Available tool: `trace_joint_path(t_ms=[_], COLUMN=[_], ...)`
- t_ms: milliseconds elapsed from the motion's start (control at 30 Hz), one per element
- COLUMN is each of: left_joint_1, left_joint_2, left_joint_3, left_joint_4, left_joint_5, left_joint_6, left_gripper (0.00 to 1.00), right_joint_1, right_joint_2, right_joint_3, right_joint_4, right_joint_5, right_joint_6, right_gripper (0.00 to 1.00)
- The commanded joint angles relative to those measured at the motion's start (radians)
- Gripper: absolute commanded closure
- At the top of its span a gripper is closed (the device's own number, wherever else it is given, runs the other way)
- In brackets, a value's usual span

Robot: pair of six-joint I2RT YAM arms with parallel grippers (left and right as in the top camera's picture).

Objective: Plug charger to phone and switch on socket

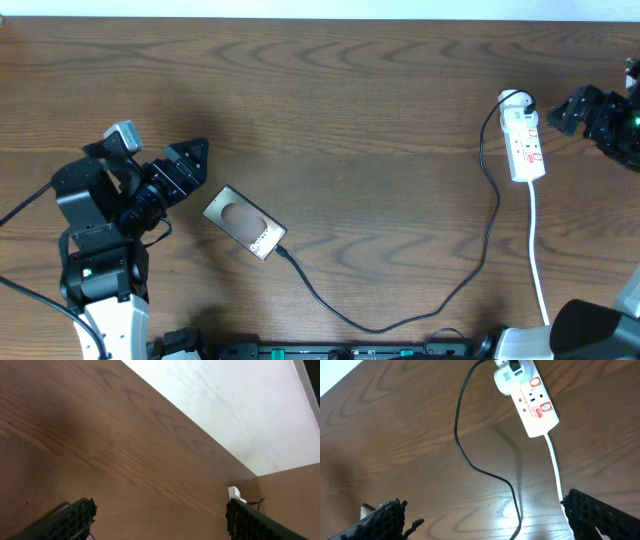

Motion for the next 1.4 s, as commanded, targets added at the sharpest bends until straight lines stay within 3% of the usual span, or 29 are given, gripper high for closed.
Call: trace_joint_path(t_ms=[0, 233, 467, 700, 833, 933, 1367], left_joint_1=[0.004, -0.018, -0.134, -0.385, -0.459, -0.431, -0.325], left_joint_2=[-0.046, -0.145, -0.310, -0.497, -0.642, -0.736, -0.866], left_joint_3=[-0.037, -0.186, -0.399, -0.571, -0.671, -0.751, -0.763], left_joint_4=[0.001, 0.053, 0.426, 0.634, 0.634, 0.634, 0.282], left_joint_5=[-0.028, -0.104, -0.199, -0.360, -0.484, -0.483, -0.515], left_joint_6=[0.014, 0.013, 0.037, 0.425, 0.474, 0.474, 0.474], left_gripper=[0.14, 0.14, 0.14, 0.14, 0.14, 0.14, 0.14], right_joint_1=[-0.003, -0.001, -0.001, -0.001, -0.001, -0.001, -0.001], right_joint_2=[-0.002, -0.002, -0.002, -0.002, -0.002, -0.002, -0.002], right_joint_3=[0.001, 0.001, 0.001, 0.001, 0.001, 0.001, 0.001], right_joint_4=[-0.001, -0.001, -0.001, -0.001, -0.001, -0.001, -0.001], right_joint_5=[-0.009, -0.009, -0.009, -0.009, -0.009, -0.009, -0.009], right_joint_6=[0.010, 0.010, 0.010, 0.010, 0.010, 0.010, 0.010], right_gripper=[0.01, 0.01, 0.01, 0.01, 0.01, 0.01, 0.01])
